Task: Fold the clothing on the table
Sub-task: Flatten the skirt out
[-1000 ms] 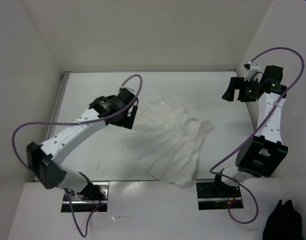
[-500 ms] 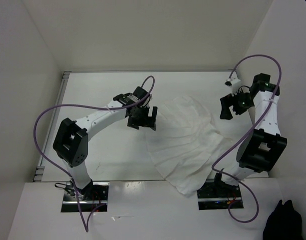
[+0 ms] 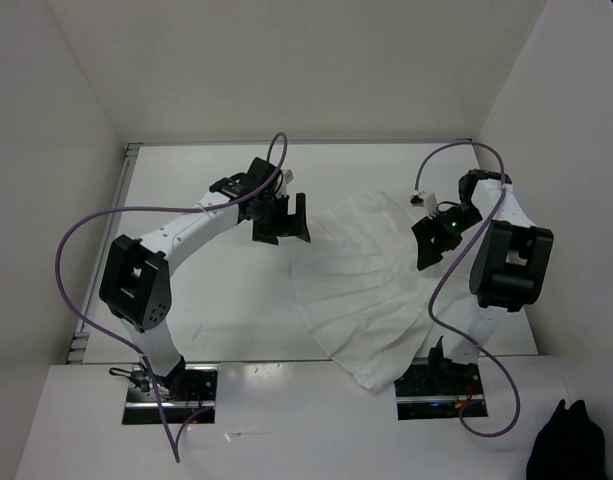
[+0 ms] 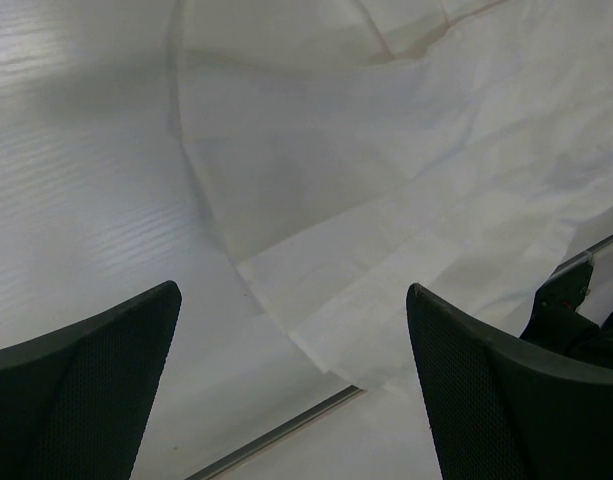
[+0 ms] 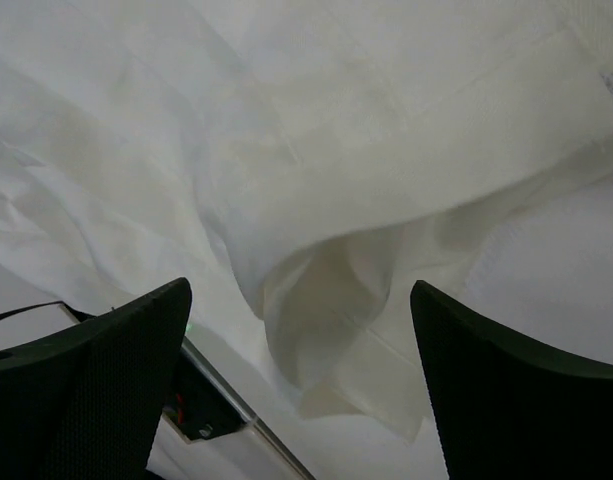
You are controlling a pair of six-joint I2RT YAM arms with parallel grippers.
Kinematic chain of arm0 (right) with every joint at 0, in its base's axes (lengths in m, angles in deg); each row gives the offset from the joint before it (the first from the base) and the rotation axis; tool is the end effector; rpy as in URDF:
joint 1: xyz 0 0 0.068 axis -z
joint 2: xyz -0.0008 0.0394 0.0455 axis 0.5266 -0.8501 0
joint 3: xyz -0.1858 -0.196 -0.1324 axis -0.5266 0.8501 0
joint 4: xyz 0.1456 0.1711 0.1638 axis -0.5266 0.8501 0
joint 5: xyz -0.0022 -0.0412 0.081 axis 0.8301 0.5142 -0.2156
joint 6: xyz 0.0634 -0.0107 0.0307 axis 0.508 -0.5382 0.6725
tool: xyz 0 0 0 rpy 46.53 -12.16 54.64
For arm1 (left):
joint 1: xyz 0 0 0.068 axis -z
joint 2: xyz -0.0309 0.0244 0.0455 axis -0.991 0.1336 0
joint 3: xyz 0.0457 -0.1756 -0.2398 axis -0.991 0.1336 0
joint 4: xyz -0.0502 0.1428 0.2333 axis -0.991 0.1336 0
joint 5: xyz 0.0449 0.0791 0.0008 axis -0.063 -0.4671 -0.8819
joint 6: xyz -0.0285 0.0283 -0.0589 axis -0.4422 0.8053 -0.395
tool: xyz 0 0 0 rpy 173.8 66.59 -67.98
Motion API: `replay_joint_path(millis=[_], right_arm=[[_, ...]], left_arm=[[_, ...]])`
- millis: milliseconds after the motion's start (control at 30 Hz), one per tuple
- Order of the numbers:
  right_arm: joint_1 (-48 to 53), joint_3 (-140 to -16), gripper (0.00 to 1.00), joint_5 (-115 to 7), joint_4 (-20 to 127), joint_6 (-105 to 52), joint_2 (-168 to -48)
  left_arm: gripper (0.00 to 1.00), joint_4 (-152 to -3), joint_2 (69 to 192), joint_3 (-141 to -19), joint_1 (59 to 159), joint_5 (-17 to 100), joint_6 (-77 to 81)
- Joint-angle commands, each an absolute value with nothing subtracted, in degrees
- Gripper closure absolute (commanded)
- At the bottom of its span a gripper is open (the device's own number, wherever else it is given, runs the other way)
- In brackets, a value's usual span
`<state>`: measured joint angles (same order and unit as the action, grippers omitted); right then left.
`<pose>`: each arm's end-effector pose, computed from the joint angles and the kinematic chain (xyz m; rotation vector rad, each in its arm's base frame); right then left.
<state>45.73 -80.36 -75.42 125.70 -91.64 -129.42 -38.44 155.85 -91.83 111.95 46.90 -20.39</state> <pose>0.3288 -0.0524 0.2208 -1.0335 2.6678 0.7030 0.3595 -0.2205 0.2764 0.0047 2.6355 -0.7261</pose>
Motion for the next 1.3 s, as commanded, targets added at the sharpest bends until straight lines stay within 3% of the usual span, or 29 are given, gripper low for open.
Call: replay_joint_path(millis=[0,67,133,167,200,300,500,567,600,633,667,833,967,1100,1167,1200,1267], right_arm=[[44.87,-82.63,0.07,-78.28,127.5,-92.18,-132.34],[43.03,-82.63,0.13,-79.6,127.5,-91.66,-134.19],[41.8,-82.63,0.26,-81.44,127.5,-91.04,-135.68],[40.23,-83.76,0.34,-83.63,127.5,-90.34,-137.43],[39.43,-84.47,0.49,-84.96,127.5,-89.72,-138.31],[36.53,-87.89,0.73,-91.63,127.5,-88.14,-141.13],[29.32,-97.12,0.77,-104.99,127.5,-83.22,-145.96],[27.21,-99.76,0.72,-108.86,127.5,-81.73,-146.75],[25.03,-99.77,0.6,-112.01,127.5,-80.5,-146.76],[24.22,-99.77,0.2,-113.69,127.5,-79.97,-146.76],[23.69,-99.77,0.01,-115.19,127.5,-79.96,-146.07],[26.31,-99.69,0.01,-107.66,127.5,-78.73,-138.51],[30.62,-94.86,0.01,-105.27,127.5,-80.23,-131.31],[32.38,-94.06,0.01,-103.35,125.76,-82.95,-124.01],[33.09,-92.57,0.01,-98.7,118.67,-77.62,-116.91],[33.88,-87.86,0.01,-94.94,103.49,-72.2,-113.83],[36.41,-81.87,0.01,-84.16,89.16,-62.52,-106.2]], left_arm=[[0.0,-39.1,152.47,-88.85,111.85,48.64,-22.09],[0.0,-39.72,151.59,-87.43,111.85,48.64,-22.88],[0.0,-40.25,150.19,-86.03,111.85,48.64,-23.77],[0.0,-40.25,150.18,-85.24,111.85,48.64,-24.37],[0.0,-40.25,149.57,-85.23,111.85,48.64,-24.99],[0.0,-39.73,149.04,-84.7,111.85,48.64,-25.52],[0.0,-38.58,148.51,-84.7,111.85,48.11,-25.52],[0.0,-38.58,148.51,-84.7,111.32,47.49,-25.0],[0.0,-39.19,148.51,-84.7,111.32,47.49,-25.0],[0.0,-39.2,148.51,-84.7,110.71,47.49,-25.0],[0.0,-39.2,148.51,-84.7,110.71,47.49,-25.0],[0.0,-42.52,148.25,-85.4,111.4,51.53,-25.51],[0.0,-53.93,144.82,-84.17,115.88,53.12,-28.77],[0.0,-55.72,147.36,-88.56,123.87,47.33,-25.89],[0.0,-54.76,151.73,-91.1,125.64,47.32,-22.64],[0.0,-53.97,153.5,-94.42,126.52,47.32,-21.58],[0.0,-50.56,159.8,-98.39,128.81,45.83,-18.95]])
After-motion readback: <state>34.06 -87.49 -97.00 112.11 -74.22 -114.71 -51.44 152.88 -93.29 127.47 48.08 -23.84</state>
